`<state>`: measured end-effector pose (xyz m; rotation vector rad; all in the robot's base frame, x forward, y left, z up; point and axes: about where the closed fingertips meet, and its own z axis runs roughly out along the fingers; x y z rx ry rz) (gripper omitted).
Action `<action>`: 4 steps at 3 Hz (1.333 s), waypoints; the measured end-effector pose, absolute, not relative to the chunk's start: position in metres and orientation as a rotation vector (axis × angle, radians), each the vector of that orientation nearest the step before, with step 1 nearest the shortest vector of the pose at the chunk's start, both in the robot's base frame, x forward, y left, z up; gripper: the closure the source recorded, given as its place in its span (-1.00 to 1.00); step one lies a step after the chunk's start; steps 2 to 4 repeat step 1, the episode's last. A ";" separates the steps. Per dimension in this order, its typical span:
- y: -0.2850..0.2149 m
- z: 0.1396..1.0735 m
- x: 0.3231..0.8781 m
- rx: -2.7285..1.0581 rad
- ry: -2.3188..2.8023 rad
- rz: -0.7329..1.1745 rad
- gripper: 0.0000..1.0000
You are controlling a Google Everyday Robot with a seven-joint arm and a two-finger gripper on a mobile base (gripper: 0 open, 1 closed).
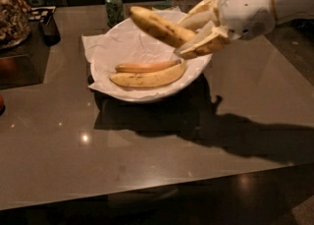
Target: Pick banana from white bowl
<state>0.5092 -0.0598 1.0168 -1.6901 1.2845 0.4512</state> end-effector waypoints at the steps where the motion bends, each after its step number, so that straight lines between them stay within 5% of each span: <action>1: -0.060 1.017 0.509 -1.691 1.284 0.451 1.00; 4: -0.060 1.017 0.509 -1.691 1.284 0.451 1.00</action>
Offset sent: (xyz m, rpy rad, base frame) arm 0.0000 0.0000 0.0000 0.0000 0.0000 0.0000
